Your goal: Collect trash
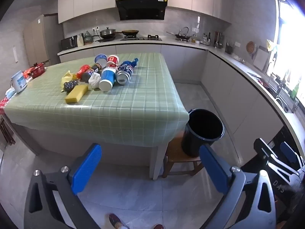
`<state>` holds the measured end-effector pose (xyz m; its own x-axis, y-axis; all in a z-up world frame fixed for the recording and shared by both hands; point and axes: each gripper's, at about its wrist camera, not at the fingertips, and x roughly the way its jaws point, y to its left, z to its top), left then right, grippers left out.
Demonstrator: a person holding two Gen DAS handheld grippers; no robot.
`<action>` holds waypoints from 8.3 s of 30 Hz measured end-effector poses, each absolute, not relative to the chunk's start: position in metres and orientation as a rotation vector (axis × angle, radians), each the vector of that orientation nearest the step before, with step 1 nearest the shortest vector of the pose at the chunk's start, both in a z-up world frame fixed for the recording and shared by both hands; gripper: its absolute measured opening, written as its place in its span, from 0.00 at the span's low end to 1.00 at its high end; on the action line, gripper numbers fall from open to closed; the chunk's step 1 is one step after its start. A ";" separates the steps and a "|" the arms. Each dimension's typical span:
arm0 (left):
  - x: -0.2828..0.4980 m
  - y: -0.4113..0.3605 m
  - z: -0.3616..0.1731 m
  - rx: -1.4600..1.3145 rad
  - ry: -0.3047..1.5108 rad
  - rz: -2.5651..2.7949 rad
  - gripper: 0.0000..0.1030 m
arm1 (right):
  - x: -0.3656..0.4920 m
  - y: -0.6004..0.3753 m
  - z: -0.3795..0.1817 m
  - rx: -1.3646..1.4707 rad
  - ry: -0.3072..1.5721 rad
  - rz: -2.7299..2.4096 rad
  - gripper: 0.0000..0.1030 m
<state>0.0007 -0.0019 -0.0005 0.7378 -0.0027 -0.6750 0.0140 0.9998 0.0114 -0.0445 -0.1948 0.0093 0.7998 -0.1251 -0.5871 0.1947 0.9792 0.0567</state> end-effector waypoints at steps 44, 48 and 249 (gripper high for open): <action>-0.002 0.017 0.002 -0.039 0.693 0.014 1.00 | -0.039 -0.170 0.015 0.069 0.626 -0.236 1.00; -0.004 0.018 0.002 -0.043 0.683 0.014 1.00 | -0.040 -0.170 0.016 0.071 0.614 -0.235 1.00; 0.284 0.219 -0.006 -0.175 0.735 -0.279 0.18 | 0.272 0.056 -0.029 0.150 0.728 0.091 0.55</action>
